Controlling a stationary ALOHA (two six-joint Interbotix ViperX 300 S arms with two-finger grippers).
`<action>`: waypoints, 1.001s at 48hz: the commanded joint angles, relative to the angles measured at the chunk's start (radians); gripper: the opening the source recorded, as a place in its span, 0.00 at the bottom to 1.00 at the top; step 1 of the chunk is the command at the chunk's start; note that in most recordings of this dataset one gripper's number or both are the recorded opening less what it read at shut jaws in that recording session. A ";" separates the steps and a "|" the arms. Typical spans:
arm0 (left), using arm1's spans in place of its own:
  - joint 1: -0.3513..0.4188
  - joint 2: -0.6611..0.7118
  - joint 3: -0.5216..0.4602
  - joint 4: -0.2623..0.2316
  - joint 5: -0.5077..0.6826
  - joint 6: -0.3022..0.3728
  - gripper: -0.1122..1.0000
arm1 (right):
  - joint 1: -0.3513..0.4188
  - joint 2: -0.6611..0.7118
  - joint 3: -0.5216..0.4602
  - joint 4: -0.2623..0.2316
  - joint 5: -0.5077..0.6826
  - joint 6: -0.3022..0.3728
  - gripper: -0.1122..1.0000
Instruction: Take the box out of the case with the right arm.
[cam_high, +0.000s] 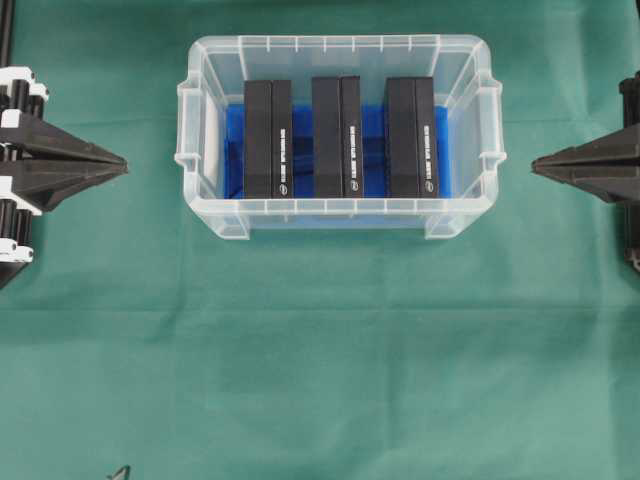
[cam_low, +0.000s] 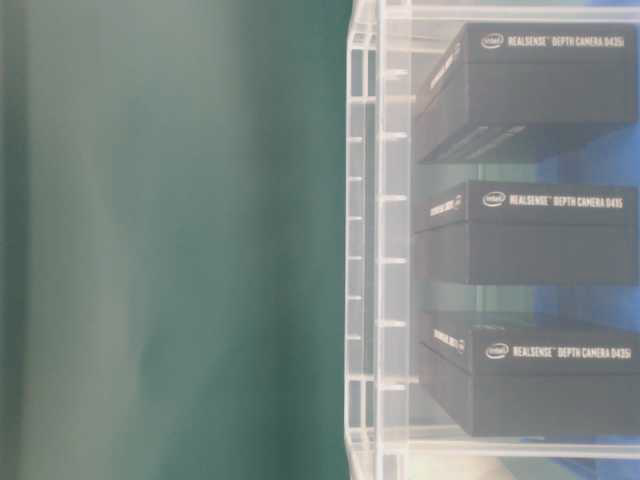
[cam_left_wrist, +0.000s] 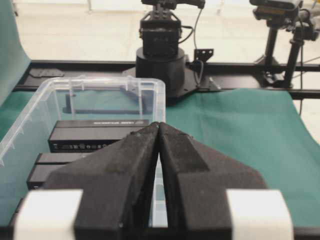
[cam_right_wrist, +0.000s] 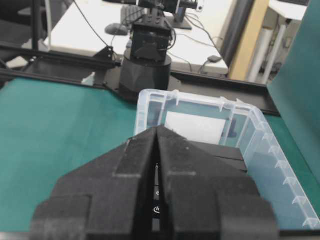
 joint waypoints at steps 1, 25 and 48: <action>-0.002 0.009 -0.025 0.029 0.026 0.002 0.12 | -0.008 0.006 -0.017 0.005 -0.005 0.008 0.11; -0.011 -0.008 -0.183 0.028 0.195 -0.023 0.12 | -0.008 0.020 -0.278 0.005 0.276 0.031 0.11; -0.011 0.006 -0.456 0.029 0.612 -0.020 0.12 | -0.006 0.112 -0.552 0.005 0.600 0.112 0.11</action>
